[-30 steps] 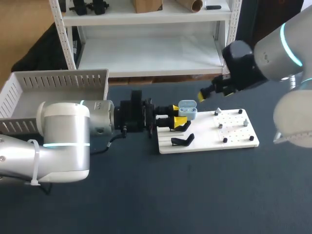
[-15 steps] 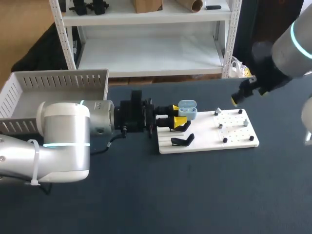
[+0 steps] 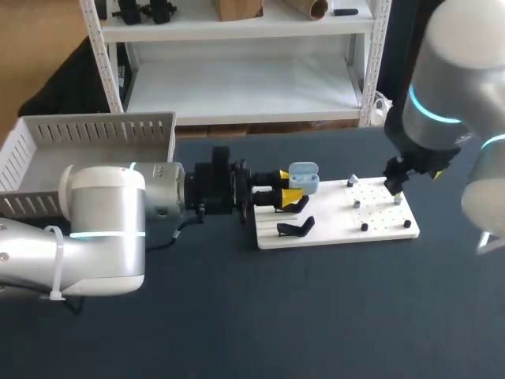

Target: Pick up each earbud case from the left stands, insert the matching earbuds, close the lid, and place the case in the box.

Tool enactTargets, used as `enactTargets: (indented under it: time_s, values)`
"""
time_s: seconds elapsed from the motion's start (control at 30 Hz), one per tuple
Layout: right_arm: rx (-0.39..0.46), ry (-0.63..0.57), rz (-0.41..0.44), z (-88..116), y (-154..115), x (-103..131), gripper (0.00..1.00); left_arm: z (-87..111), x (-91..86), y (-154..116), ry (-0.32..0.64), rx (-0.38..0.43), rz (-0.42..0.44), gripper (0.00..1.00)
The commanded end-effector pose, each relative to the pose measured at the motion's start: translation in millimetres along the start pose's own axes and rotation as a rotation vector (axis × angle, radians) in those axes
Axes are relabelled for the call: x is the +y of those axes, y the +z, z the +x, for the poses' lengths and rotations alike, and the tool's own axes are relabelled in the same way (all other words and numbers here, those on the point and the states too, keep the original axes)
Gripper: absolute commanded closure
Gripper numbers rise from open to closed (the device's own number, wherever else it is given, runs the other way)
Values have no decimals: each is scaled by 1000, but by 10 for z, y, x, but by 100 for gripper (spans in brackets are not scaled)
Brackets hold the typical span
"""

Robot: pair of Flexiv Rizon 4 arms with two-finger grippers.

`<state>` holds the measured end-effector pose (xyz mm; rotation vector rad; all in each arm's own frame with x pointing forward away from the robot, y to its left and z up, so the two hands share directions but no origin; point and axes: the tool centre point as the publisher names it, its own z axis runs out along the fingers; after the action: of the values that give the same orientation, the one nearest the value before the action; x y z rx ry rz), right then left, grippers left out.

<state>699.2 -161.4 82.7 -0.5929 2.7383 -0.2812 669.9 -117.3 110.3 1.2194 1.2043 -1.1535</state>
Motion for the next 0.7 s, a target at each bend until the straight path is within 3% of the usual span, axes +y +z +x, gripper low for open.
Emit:
enactTargets:
  time_s: [0.03,0.17,0.47,0.6,0.7]
  values:
    - [35,-4,54,-63,111,60,21,8,-3,3,2,-3,-3,100]
    - [61,-9,53,-56,192,83,22,8,-3,3,2,-3,-3,100]
    - [102,-11,52,-75,312,150,34,8,-3,3,2,-3,-3,100]
    - [113,3,52,-89,349,163,49,8,-3,3,2,-3,-3,100]
    - [120,13,54,-93,389,168,51,8,-3,3,2,-3,-3,100]
